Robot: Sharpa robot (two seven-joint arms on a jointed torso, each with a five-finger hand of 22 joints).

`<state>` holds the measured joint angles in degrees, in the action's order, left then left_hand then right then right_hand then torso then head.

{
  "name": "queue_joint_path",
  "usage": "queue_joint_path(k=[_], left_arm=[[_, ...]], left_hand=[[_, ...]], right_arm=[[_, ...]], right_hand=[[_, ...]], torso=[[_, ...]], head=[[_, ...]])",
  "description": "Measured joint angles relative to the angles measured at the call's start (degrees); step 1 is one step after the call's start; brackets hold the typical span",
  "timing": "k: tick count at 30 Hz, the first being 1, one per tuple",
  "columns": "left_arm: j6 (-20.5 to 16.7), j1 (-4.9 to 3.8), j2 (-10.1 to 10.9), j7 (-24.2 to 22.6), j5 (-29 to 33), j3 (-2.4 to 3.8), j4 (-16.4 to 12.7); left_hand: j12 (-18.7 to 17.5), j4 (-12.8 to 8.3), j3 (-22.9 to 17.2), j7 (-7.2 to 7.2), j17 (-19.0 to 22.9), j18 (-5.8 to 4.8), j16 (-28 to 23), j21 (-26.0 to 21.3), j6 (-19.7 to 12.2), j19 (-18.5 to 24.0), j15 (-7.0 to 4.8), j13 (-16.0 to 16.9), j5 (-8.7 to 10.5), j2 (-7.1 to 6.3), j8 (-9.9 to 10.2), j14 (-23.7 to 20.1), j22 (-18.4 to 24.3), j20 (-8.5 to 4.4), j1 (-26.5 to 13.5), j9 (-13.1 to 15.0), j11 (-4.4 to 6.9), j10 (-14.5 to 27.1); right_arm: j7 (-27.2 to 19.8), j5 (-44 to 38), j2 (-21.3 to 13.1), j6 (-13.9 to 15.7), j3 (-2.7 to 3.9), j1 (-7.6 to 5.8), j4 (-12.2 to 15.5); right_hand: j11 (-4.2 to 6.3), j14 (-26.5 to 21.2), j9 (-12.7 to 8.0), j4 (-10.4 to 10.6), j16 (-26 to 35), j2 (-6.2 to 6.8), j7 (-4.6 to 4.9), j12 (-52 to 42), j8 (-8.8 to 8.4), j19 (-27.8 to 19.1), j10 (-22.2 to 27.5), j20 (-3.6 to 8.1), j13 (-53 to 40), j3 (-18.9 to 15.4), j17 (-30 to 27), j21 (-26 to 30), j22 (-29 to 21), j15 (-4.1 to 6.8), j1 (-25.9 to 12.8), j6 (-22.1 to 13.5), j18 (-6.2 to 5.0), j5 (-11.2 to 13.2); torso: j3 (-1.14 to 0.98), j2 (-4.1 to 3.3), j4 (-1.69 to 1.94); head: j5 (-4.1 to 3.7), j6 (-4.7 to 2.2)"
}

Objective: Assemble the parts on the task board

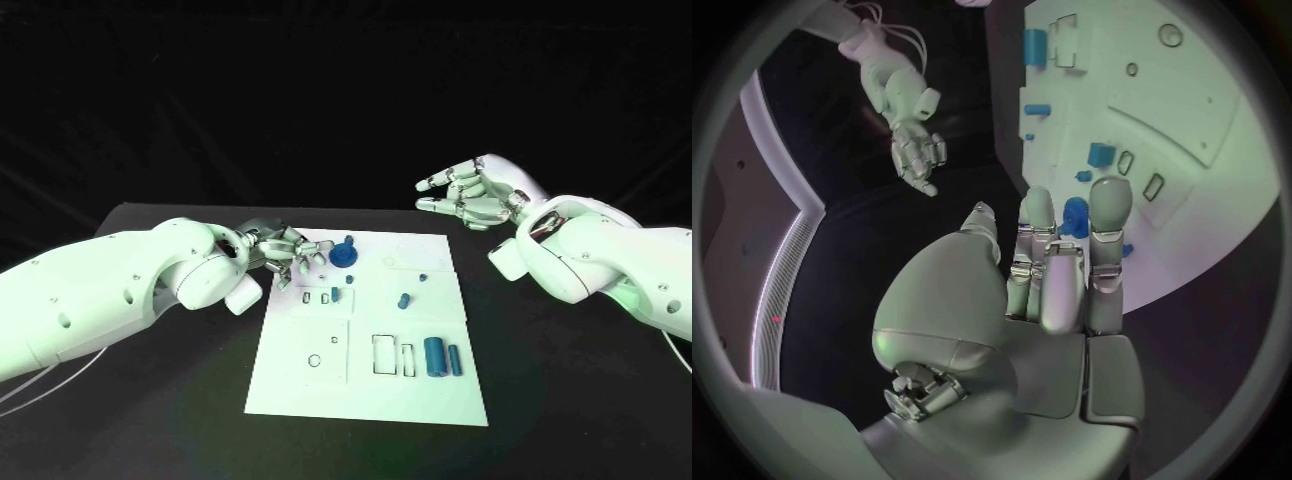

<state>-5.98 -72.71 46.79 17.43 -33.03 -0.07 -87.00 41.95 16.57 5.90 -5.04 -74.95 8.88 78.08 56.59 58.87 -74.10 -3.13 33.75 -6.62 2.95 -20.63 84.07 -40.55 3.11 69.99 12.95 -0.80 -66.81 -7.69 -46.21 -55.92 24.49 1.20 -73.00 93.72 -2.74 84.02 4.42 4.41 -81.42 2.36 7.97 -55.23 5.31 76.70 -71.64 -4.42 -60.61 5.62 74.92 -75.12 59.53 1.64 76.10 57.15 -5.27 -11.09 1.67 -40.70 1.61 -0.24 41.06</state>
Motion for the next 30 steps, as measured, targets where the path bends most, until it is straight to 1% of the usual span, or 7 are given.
queue_joint_path(k=[2,4,7,11,18,20,30], left_arm=[[2.9,-0.8,-1.4,4.6,-4.8,-0.03,0.8],[5.1,-1.31,-2.8,7.9,-8.7,-0.03,1.6],[8.2,-1.84,-5.2,11.9,-14.3,-0.03,3.5],[11.2,-2.25,-7.5,15.1,-19.2,-0.07,5.5],[14.6,-2.64,-11.0,18.1,-24.3,-0.08,8.5],[15.3,-2.67,-11.9,18.6,-25.2,-0.09,9.3],[19.2,-2.68,-15.2,20.4,-28.3,-0.61,11.9]], left_hand=[[1.9,0.0,1.2,0.37,0.0,-0.39,2.8,1.9,-0.7,-3.0,-0.27,1.6,0.0,0.38,-2.0,-0.1,-3.4,-0.35,-0.4,1.5,0.2,0.8],[3.7,0.0,2.3,0.59,0.0,-1.87,6.8,6.3,-1.3,-5.8,-0.27,3.2,0.1,0.5,-4.0,-0.1,-9.8,-0.66,-0.5,2.9,0.22,0.8],[10.0,0.0,4.0,1.29,0.0,-3.22,10.8,13.3,-2.0,-9.0,-0.69,9.5,0.55,0.88,-7.7,-0.1,-19.6,-1.15,-0.9,5.7,1.2,-1.3],[16.7,0.0,5.6,1.88,0.0,-4.29,11.8,18.3,-3.1,-9.7,-1.21,16.5,1.46,1.53,-11.6,0.0,-26.6,-1.36,-1.5,9.0,1.55,-4.0],[22.5,0.1,8.3,2.42,0.0,-4.47,11.8,21.8,-4.5,-9.8,-1.27,22.9,3.37,2.7,-15.9,-0.1,-31.7,-1.38,-2.7,13.4,2.06,-6.0],[23.1,0.2,8.3,2.51,0.0,-5.34,11.8,22.1,-4.6,-9.9,-1.27,23.5,3.38,2.7,-16.2,-0.1,-32.3,-1.57,-2.7,13.9,2.16,-6.1],[23.9,0.1,10.5,2.53,0.0,-5.34,11.8,22.8,-5.6,-9.9,-1.68,24.7,3.61,2.62,-17.7,-0.1,-33.5,-1.6,-4.6,15.8,2.23,-6.2]], right_arm=[[0.1,1.6,-0.2,0.0,-0.2,-0.07,-0.5],[0.3,2.6,-0.2,0.0,-0.33,-0.12,-0.8],[0.7,3.4,-0.3,-0.1,-0.5,-0.15,-1.1],[1.2,4.0,-0.2,-0.1,-0.64,-0.2,-1.2],[1.7,4.3,0.2,-0.4,-0.78,-0.2,-1.6],[1.9,4.3,0.3,-0.5,-0.8,-0.21,-1.7],[2.4,3.9,0.7,-0.6,-0.85,-0.21,-1.9]], right_hand=[[0.0,0.0,0.0,0.0,0.0,0.0,0.0,0.1,0.0,-0.1,0.0,-0.12,0.1,0.0,0.0,0.1,-0.6,0.0,0.0,0.0,0.0,0.0],[0.0,0.0,0.0,0.0,0.0,0.0,0.0,0.1,0.0,-0.2,0.0,-0.19,0.2,0.0,0.0,0.4,-0.9,0.0,0.0,0.0,0.0,0.0],[0.0,0.0,-0.1,0.4,0.5,0.0,-0.01,0.1,0.0,-0.2,0.0,-0.16,0.3,-0.7,0.0,0.7,-1.3,0.0,0.0,0.0,0.0,-1.9],[0.0,0.0,-0.1,0.5,0.5,0.01,-0.01,0.1,0.0,-0.4,0.0,0.01,0.4,-0.8,0.0,0.8,-1.4,0.0,0.0,0.0,0.01,-2.4],[0.0,0.0,-0.3,1.7,0.7,0.66,-0.01,0.1,0.23,-0.4,0.0,0.01,0.5,-2.5,0.0,1.0,-1.9,0.0,-2.1,0.0,0.01,-2.7],[0.0,0.0,-0.3,1.7,0.7,0.67,-0.01,0.1,0.22,-0.4,0.0,0.01,0.5,-2.5,0.0,1.0,-1.9,0.0,-2.1,0.0,0.01,-2.7],[-0.21,0.0,-0.2,1.8,0.7,0.67,-0.01,0.1,0.22,-0.4,0.2,0.01,0.7,-2.6,0.0,1.2,-2.1,0.0,-2.1,0.0,0.0,-2.7]], torso=[[-0.15,0.21,-0.15],[-0.25,0.34,-0.27],[-0.42,0.48,-0.38],[-0.57,0.58,-0.47],[-0.64,0.63,-0.45],[-0.61,0.63,-0.41],[-0.5,0.59,-0.41]], head=[[0.3,0.21],[0.46,0.32],[0.58,0.54],[0.73,0.7],[1.05,0.85],[1.06,0.97],[1.12,1.3]])
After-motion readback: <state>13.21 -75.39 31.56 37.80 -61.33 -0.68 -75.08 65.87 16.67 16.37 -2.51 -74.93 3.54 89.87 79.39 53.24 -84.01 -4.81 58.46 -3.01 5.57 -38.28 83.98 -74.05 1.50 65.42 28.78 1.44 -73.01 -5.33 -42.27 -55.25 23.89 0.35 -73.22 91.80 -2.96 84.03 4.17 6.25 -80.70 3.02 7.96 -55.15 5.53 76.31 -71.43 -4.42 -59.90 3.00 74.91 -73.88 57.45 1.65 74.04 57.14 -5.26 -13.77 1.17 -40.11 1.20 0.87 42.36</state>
